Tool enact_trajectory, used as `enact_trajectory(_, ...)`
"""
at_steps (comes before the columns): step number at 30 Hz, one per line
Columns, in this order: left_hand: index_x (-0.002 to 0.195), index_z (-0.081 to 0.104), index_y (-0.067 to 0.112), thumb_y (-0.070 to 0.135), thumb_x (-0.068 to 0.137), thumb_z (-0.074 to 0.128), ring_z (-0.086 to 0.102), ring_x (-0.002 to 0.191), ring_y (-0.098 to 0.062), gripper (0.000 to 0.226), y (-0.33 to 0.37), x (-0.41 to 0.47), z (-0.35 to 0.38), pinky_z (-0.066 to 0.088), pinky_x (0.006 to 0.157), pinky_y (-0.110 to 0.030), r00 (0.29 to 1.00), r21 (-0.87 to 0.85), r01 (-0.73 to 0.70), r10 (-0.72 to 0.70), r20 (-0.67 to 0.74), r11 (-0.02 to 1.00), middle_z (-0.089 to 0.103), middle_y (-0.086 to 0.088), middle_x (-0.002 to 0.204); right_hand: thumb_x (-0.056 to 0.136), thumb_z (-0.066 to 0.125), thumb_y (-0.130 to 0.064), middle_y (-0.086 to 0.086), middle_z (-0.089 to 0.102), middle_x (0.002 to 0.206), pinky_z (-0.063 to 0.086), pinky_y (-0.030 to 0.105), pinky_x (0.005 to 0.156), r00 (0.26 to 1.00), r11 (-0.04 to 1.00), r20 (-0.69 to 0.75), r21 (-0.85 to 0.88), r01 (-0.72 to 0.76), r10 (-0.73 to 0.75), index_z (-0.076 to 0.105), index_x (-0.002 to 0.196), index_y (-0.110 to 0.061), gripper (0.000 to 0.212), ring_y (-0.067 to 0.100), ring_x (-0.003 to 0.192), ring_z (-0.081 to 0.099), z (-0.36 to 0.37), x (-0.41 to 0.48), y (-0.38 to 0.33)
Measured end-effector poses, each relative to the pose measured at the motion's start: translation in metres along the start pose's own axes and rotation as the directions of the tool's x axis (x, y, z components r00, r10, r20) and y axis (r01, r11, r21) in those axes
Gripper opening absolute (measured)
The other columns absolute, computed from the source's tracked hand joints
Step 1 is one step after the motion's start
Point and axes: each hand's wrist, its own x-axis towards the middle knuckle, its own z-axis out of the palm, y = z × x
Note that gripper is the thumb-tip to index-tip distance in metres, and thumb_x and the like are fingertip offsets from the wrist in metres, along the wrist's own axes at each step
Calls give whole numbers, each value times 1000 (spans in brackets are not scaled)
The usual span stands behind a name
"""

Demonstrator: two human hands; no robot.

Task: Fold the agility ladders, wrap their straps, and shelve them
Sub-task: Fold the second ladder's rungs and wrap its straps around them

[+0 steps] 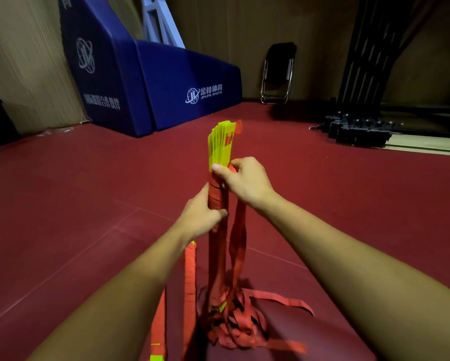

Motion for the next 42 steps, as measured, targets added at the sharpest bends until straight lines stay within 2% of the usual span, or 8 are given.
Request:
enact_trajectory(5,105,56,26,-11,73,75,53,85,-13,53,-6,6,0,50,77,-31,996,-254,41,-19,91,966,59,3,89,91,65,-41,-7,56,47,34,28,53,996,999,90,47,8,-13,55,55,-16,45,6,44,45,-1,1,6)
enact_trajectory(10,113,60,24,24,60,93,64,85,-17,62,-16,6,4,52,83,-35,995,-53,48,-52,-84,997,69,6,92,85,69,-50,-4,55,44,35,30,53,992,994,105,84,-75,66,60,58,-13,47,10,44,45,-7,2,9)
enact_trajectory(16,110,54,35,62,45,74,66,102,-30,73,-8,4,5,54,84,-46,981,261,140,-97,-169,955,68,1,103,66,70,-75,8,60,57,45,40,59,993,992,-14,-42,-119,119,60,60,-7,69,29,65,60,-1,-1,4)
enact_trajectory(20,111,55,31,49,56,82,66,101,-30,64,-3,4,4,54,83,-45,987,222,88,-54,-153,971,69,-1,105,79,70,-59,1,42,51,32,34,59,991,995,-98,-27,-93,90,50,53,-14,55,28,64,44,0,-3,0)
enact_trajectory(26,103,58,35,25,57,83,65,89,-13,53,-9,9,0,55,91,-46,999,-60,36,-35,8,998,72,3,97,81,66,-60,4,62,56,41,36,57,992,996,-100,40,-76,80,61,61,-9,55,24,61,57,0,0,4)
enact_trajectory(30,104,60,33,35,62,90,69,88,-24,52,-10,1,2,56,81,-41,988,97,43,-28,-154,994,72,3,90,85,64,-57,-5,61,49,39,32,60,987,991,-79,18,-136,137,50,50,-14,57,20,64,61,3,-5,4)
enact_trajectory(35,111,57,32,52,73,80,63,102,-38,49,4,-8,4,48,78,-42,937,341,139,-12,-349,930,62,-1,103,64,46,-89,10,71,79,53,40,74,981,986,-111,-25,-164,160,64,67,-13,78,35,85,66,9,-8,-1)
enact_trajectory(42,112,55,26,38,79,73,61,102,-42,39,12,-15,8,48,78,-43,954,370,91,26,-300,924,58,-6,102,81,55,-73,17,68,85,38,36,67,978,987,-180,-96,-128,109,55,66,-13,62,41,90,62,11,-10,-6)
